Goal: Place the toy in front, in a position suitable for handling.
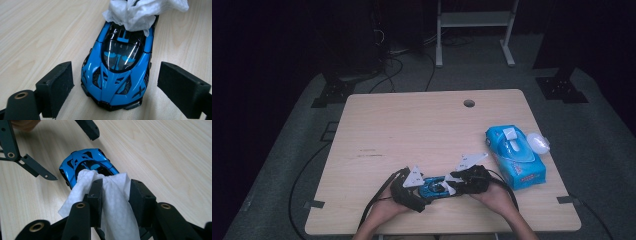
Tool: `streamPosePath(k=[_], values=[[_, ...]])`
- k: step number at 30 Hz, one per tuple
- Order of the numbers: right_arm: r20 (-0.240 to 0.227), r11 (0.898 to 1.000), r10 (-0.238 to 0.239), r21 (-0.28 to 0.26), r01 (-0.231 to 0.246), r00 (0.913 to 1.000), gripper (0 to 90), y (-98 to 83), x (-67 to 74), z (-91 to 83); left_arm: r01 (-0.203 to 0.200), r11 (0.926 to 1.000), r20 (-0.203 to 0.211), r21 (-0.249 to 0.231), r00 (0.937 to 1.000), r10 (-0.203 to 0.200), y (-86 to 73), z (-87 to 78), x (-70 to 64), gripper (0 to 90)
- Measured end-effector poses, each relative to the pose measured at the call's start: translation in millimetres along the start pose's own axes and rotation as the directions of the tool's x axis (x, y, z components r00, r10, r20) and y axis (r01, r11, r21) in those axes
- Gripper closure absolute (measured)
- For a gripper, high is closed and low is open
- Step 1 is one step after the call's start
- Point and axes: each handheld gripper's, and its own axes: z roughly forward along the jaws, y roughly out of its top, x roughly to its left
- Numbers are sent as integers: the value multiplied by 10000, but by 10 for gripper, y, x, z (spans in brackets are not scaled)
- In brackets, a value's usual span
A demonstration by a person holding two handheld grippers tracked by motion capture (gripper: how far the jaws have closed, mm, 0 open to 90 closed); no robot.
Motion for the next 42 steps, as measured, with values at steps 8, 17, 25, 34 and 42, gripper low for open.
streamPosePath(k=[8, 17, 25, 34, 42], values=[[-261, 9935, 493, -1016, -517, 9984, 643, -191, 2, 41, 37, 9995, 20, 316, 10000, -38, -25, 106, 48, 133], [-504, 9909, 815, -1037, -864, 9954, 702, -207, -42, 35, 38, 9988, 364, 485, 9993, -56, -66, 150, 71, 121], [-248, 9936, 708, -861, -727, 9972, 723, -221, -57, -20, 17, 9998, 479, 212, 9988, -28, -77, 145, 74, 209], [332, 9974, 25, -716, -1, 9994, 746, -210, 17, -50, -126, 9999, 585, 65, 9982, 122, -52, 185, 102, 174], [820, 9973, -493, -502, 535, 9954, 745, -214, 119, -115, -143, 9999, 744, 93, 9971, 136, -6, 244, 71, 192]])
